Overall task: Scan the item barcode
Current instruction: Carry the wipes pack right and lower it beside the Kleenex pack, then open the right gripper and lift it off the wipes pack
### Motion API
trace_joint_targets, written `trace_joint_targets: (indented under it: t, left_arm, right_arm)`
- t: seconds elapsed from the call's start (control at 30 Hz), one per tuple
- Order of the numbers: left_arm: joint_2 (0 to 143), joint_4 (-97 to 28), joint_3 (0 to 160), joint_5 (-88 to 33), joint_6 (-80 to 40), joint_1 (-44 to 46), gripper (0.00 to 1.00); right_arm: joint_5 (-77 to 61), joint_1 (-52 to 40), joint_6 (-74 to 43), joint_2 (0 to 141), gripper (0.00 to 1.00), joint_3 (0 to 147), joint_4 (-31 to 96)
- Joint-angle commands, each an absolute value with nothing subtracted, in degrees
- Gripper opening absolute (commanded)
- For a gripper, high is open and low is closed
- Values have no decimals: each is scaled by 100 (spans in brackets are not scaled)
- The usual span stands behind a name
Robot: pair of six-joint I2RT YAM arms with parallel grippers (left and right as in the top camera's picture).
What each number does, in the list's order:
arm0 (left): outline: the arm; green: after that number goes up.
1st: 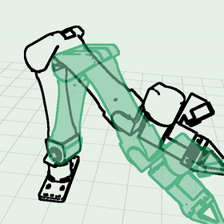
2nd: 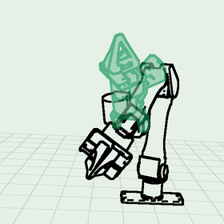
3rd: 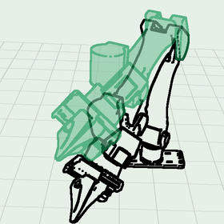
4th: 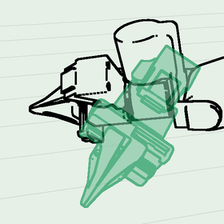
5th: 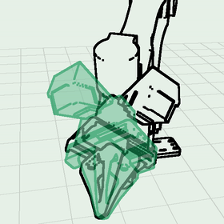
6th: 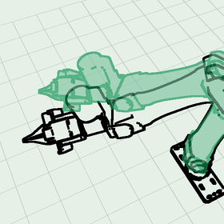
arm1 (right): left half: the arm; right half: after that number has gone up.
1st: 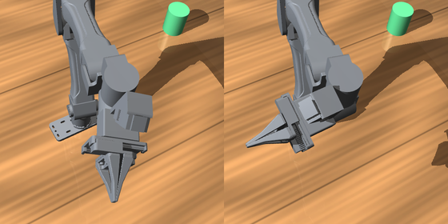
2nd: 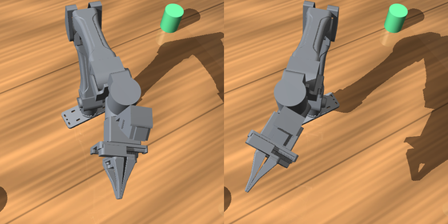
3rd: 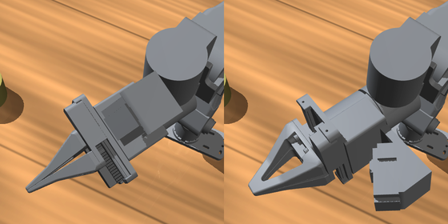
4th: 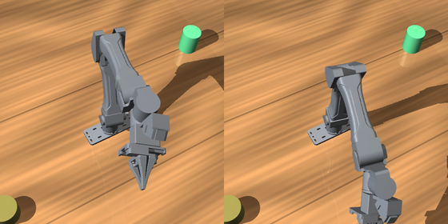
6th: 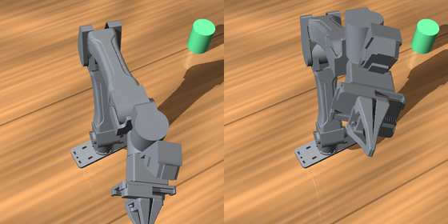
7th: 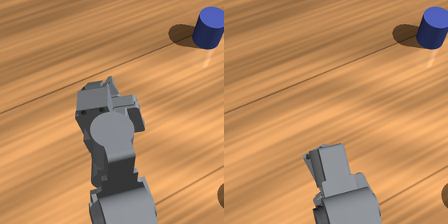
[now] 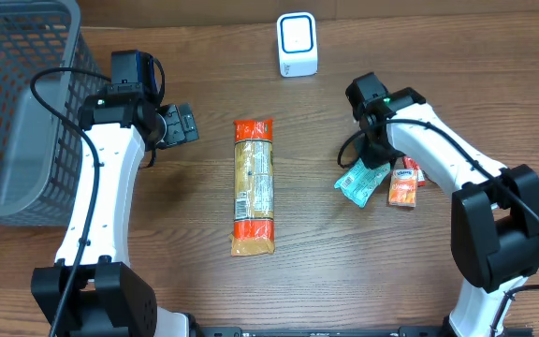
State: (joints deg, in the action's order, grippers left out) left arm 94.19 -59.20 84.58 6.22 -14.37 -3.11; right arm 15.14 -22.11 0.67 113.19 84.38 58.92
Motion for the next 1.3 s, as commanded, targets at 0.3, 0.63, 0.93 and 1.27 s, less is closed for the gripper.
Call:
trace_joint_targets:
  t: [0.3,0.63,0.93,1.27]
  left_arm:
    - [9463,-5935,8442,596,-1372,-336,100]
    - [9463,-5935,8442,596,-1372,-336,100]
    - [9463,-5935,8442,596,-1372,-336,100]
    - [9463,-5935,8442,596,-1372,-336,100]
  right_arm:
    - [-550,-2394,-2025,11124,25,8534,5500]
    - [-456,-2709,-2276,11124,22,7878,4521]
    - [62,-2724,-2248,11122,20,7524,4974]
    - [-228,-2731,-1752,10851,18,7773,5529]
